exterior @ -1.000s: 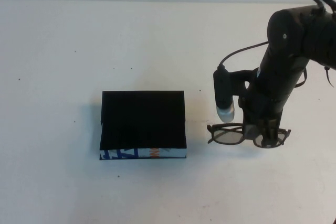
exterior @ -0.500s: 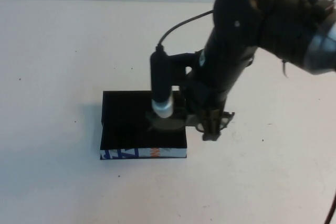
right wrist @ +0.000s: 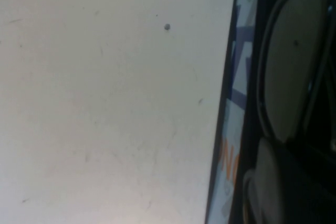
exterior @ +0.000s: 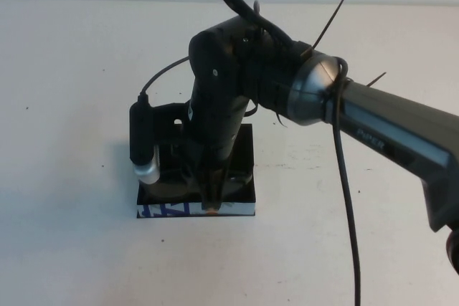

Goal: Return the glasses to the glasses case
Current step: Place the glasses in the glasses case, then close the glasses case

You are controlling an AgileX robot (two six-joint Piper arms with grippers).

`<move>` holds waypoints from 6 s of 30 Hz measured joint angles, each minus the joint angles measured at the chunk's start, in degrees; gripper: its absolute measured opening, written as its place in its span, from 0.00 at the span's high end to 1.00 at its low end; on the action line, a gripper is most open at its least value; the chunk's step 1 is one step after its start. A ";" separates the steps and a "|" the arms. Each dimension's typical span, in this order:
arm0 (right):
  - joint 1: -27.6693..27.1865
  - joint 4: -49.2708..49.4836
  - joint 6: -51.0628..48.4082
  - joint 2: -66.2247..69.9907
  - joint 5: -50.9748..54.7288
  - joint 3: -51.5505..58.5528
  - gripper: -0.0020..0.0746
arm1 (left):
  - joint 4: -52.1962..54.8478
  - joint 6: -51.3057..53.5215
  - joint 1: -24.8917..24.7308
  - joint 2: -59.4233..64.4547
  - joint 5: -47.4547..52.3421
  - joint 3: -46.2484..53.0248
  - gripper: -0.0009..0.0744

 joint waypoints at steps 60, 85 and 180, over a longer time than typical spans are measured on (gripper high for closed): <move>-0.32 -1.18 -1.27 6.18 -0.10 -2.76 0.91 | 0.00 0.00 0.00 0.00 0.00 0.00 0.99; -0.32 -4.50 3.34 3.42 0.00 -3.02 0.69 | 0.00 0.00 0.00 0.00 0.00 0.00 0.99; -17.46 11.57 42.11 12.40 1.12 -26.90 0.98 | -94.65 86.56 -5.87 100.35 19.45 -31.42 0.99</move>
